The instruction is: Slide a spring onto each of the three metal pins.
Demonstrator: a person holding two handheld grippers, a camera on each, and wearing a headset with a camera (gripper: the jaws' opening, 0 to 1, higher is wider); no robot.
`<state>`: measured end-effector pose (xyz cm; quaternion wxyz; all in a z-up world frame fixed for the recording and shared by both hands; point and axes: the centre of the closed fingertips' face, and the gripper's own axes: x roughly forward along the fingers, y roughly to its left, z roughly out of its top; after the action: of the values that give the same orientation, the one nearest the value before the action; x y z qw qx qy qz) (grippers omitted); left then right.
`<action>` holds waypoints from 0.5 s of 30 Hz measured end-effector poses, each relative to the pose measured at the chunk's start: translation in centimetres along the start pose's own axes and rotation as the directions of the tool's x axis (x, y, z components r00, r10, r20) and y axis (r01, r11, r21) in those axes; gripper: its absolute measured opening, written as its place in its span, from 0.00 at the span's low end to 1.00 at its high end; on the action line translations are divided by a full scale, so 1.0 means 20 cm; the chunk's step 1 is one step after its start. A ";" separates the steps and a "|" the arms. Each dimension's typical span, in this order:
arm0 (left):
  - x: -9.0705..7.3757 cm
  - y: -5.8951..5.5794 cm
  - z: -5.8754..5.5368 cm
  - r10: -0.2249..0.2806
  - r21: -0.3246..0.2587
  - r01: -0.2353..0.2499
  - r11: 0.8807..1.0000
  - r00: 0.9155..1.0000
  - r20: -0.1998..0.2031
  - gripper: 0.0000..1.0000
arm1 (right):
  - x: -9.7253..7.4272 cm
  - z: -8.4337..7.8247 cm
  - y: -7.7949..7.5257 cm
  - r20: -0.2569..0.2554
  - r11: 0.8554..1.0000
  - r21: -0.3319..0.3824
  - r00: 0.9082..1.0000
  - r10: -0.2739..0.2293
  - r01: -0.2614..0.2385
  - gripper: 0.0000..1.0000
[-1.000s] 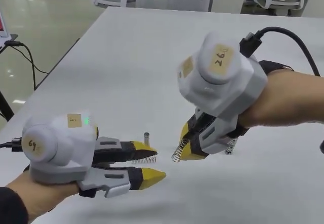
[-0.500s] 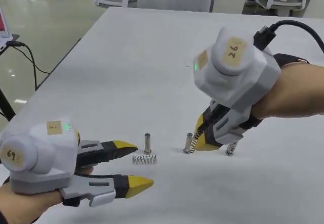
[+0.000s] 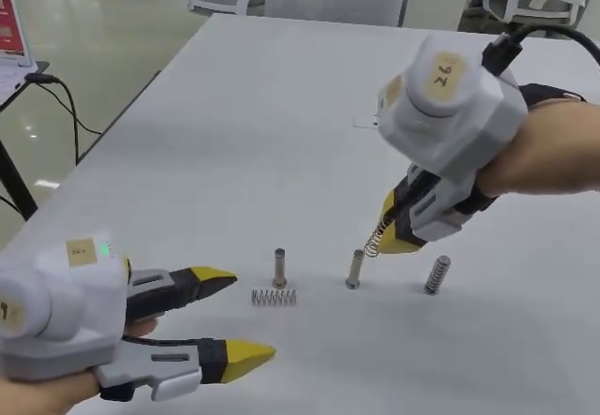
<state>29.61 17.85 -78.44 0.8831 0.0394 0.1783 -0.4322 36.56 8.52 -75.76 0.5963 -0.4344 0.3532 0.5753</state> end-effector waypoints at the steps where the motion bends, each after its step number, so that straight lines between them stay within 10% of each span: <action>1: 0.00 0.00 0.00 0.000 0.000 0.000 1.000 1.000 0.001 0.50 | 0.01 0.00 0.00 -0.002 1.000 0.002 1.000 0.000 0.000 0.08; 15: 0.01 -0.01 0.01 0.005 -0.006 -0.005 1.000 1.000 0.015 0.52 | 0.12 -0.02 -0.07 -0.031 1.000 0.030 1.000 0.001 0.000 0.08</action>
<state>29.51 17.57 -78.33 0.8856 0.0339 0.1730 -0.4296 38.26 9.22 -78.01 0.5969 -0.4343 0.3712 0.5633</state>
